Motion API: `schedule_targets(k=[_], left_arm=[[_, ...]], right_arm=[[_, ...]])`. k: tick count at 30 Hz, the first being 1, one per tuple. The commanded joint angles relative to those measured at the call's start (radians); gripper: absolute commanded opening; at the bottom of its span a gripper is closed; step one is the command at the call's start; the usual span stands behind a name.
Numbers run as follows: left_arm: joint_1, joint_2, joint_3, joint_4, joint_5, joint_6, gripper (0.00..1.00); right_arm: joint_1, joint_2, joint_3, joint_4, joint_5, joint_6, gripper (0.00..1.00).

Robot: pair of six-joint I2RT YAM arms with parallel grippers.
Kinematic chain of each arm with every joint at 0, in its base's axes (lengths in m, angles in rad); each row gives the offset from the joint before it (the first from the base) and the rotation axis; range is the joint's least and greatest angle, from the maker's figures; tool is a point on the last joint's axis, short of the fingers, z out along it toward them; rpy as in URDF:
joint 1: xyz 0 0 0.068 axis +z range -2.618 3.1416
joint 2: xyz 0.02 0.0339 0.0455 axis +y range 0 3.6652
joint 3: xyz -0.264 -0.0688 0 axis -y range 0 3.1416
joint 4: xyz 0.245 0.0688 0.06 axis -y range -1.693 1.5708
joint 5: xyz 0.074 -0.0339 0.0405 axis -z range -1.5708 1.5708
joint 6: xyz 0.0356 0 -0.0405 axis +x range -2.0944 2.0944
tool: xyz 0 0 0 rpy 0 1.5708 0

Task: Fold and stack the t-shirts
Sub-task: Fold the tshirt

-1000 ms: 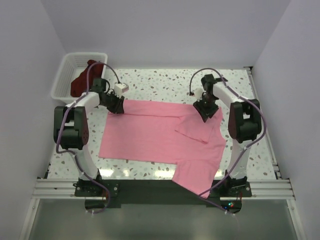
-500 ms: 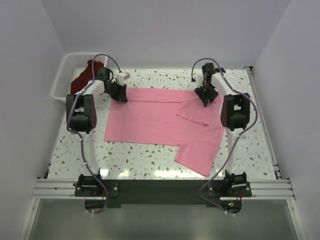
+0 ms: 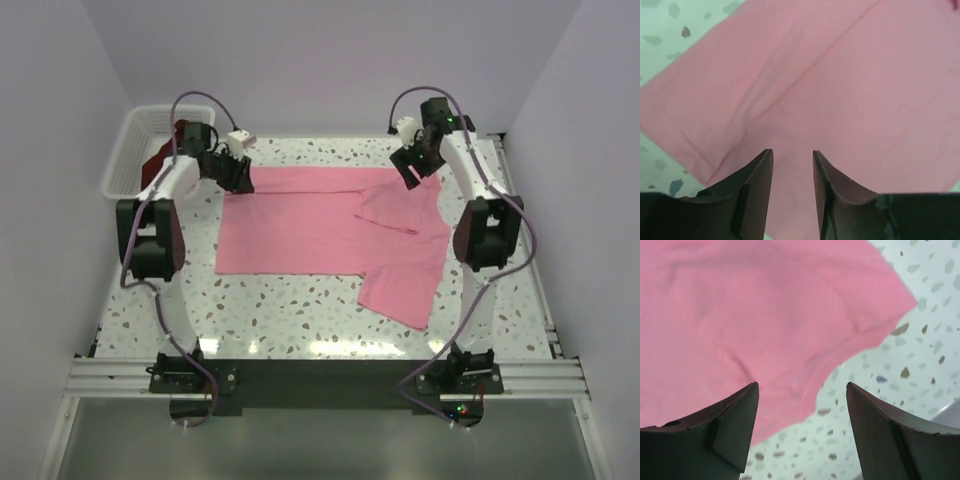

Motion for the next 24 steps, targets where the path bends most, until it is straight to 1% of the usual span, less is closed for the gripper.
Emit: schedule_targets(k=[1,2,3,4,5,6,7,8,10,11,12,13,14,15,16,17,20,24], left_arm=[[0.004,-0.274,-0.125,0.009,0.081,0.143,0.44],[0.004,-0.312,-0.163,0.004,0.097,0.168,0.45],[0.004,-0.379,-0.234,-0.023,0.106,0.194,0.49],[0.004,-0.41,-0.268,-0.038,0.12,0.246,0.51],[0.004,-0.438,-0.297,-0.061,0.15,0.272,0.51],[0.004,-0.489,-0.347,-0.113,0.169,0.297,0.51],[0.004,-0.512,-0.371,-0.14,0.184,0.352,0.51],[0.004,-0.535,-0.395,-0.157,0.205,0.366,0.52],[0.004,-0.61,-0.47,-0.164,0.215,0.389,0.52],[0.004,-0.633,-0.519,-0.164,0.218,0.398,0.52],[0.004,-0.677,-0.545,-0.148,0.215,0.403,0.52],[0.004,-0.699,-0.57,-0.132,0.207,0.406,0.52],[0.004,-0.717,-0.595,-0.119,0.2,0.406,0.52],[0.004,-0.745,-0.636,-0.102,0.196,0.406,0.52],[0.004,-0.756,-0.656,-0.094,0.19,0.421,0.52],[0.004,-0.765,-0.677,-0.082,0.172,0.424,0.57],[0.004,-0.788,-0.736,-0.037,0.109,0.42,0.57],[0.004,-0.79,-0.774,0.003,0.052,0.421,0.57]], right_arm=[[0.001,-0.311,-0.127,-0.149,-0.157,-0.154,0.74],[0.001,-0.36,-0.232,-0.169,-0.182,-0.185,0.75],[0.002,-0.437,-0.286,-0.198,-0.191,-0.231,0.75],[0.002,-0.48,-0.338,-0.222,-0.203,-0.266,0.75],[0.005,-0.515,-0.439,-0.239,-0.206,-0.295,0.75],[0.008,-0.549,-0.49,-0.244,-0.2,-0.32,0.75],[0.012,-0.615,-0.538,-0.255,-0.2,-0.337,0.74],[0.028,-0.643,-0.637,-0.263,-0.182,-0.357,0.73],[0.056,-0.736,-0.751,-0.217,-0.135,-0.365,0.69],[0.086,-0.77,-0.871,-0.189,-0.102,-0.363,0.67],[0.1,-0.795,-0.932,-0.105,-0.04,-0.349,0.65],[0.114,-0.815,-0.987,-0.065,-0.007,-0.345,0.58],[0.136,-0.838,-1.073,-0.033,0.014,-0.339,0.54],[0.14,-0.841,-1.105,0.021,0.042,-0.328,0.5],[0.145,-0.841,-1.133,0.039,0.048,-0.326,0.44],[0.148,-0.838,-1.176,0.058,0.054,-0.328,0.4],[0.15,-0.826,-1.233,0.101,0.06,-0.339,0.35],[0.159,-0.8,-1.267,0.142,0.047,-0.326,0.34]])
